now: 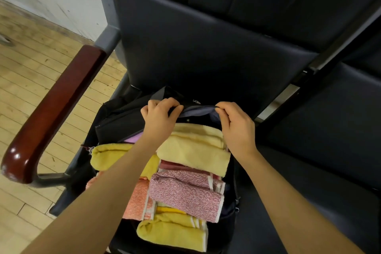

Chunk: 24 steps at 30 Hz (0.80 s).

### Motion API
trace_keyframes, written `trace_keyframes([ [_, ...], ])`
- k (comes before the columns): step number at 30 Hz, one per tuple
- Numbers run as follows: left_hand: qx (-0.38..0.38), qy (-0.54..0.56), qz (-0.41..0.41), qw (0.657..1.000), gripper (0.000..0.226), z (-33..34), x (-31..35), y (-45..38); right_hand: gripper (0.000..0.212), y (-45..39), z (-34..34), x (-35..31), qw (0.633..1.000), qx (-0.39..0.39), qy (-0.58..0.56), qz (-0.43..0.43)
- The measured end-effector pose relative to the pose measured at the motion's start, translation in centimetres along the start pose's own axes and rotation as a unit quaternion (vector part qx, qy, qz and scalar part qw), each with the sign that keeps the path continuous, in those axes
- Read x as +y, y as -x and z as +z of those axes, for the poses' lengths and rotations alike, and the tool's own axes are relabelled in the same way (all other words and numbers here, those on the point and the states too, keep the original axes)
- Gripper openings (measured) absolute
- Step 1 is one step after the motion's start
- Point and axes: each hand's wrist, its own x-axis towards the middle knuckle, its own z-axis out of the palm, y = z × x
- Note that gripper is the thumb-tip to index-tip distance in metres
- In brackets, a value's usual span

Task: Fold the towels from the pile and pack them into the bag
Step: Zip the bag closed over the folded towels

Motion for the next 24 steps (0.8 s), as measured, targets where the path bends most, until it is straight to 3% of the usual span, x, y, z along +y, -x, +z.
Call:
trace_keyframes([
  [7,0.002,0.052,0.052,0.997,0.011,-4.0,-2.1,4.1,0.032,3.6,-1.1,-3.6,0.995,-0.028,0.046,-0.083],
  [12,-0.037,0.031,0.057,0.997,0.017,-5.2,-5.9,8.8,0.022,7.4,0.1,-5.8,0.991,-0.097,0.078,-0.049],
  [15,-0.030,0.006,0.100,0.994,0.034,-5.1,-7.3,9.8,0.034,9.9,0.8,-6.4,0.980,-0.182,0.066,-0.041],
  [18,-0.046,-0.019,0.149,0.988,0.036,-4.5,-9.4,11.4,0.039,13.6,1.3,-6.5,0.979,-0.182,0.068,-0.058],
  [22,-0.079,-0.017,0.133,0.988,0.042,-3.1,-12.7,14.2,0.019,17.3,3.4,-6.9,0.958,-0.235,0.146,-0.074],
  [24,-0.065,-0.012,0.134,0.989,0.039,-3.3,-13.0,14.3,0.020,17.4,4.4,-7.3,0.957,-0.234,0.167,-0.043],
])
